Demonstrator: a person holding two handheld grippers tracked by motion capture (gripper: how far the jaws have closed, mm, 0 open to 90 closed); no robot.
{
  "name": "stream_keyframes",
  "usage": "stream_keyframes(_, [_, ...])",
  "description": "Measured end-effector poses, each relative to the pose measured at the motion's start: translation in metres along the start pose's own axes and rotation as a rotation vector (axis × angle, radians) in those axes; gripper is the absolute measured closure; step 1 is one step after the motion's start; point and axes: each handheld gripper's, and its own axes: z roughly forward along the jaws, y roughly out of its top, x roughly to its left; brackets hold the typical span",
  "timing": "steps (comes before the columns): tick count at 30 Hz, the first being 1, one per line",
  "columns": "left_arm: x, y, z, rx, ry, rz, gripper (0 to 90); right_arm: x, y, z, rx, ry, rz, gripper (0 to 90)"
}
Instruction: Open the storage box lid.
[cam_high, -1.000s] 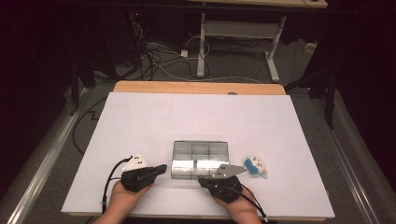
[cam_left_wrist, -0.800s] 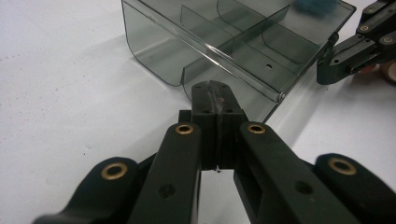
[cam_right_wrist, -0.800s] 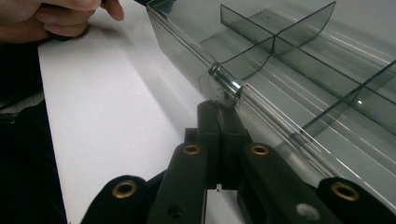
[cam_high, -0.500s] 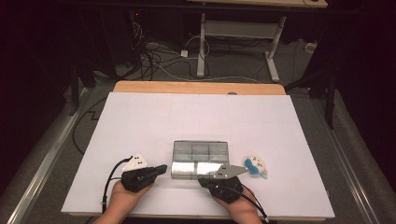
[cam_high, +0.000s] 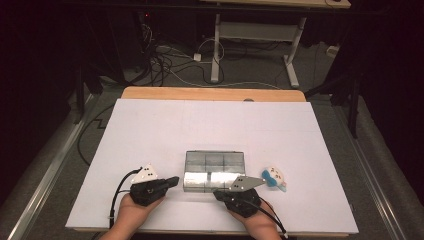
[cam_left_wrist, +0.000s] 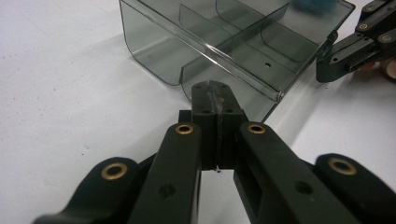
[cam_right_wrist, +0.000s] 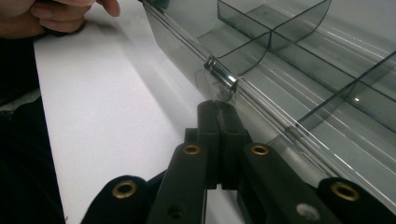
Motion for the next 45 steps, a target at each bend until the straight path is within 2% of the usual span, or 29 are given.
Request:
stream_keyframes(3, [0.0,0.0,-0.0001,0.0,0.0,0.0,87.5,0.0001,0.0003,-0.0012,-0.018,0.005,0.0,90.0])
stream_keyframes(29, [0.0001,0.0003,0.0005,0.006,-0.001,0.001,87.5,0.0003,0.0008,-0.0048,-0.039,0.012,0.0,90.0])
stream_keyframes(34, [0.0,0.0002,0.0005,0.006,0.0,0.002,87.5,-0.0003,0.0,-0.0022,-0.019,0.001,-0.005,90.0])
stream_keyframes(40, [0.0001,0.0003,0.0007,0.007,0.0,0.002,87.5,0.0023,0.0025,-0.0057,-0.058,0.011,-0.012,90.0])
stream_keyframes(45, [0.0001,0.0003,0.0006,0.007,0.0,0.001,87.5,0.0019,0.0028,-0.0065,-0.059,0.012,-0.008,90.0])
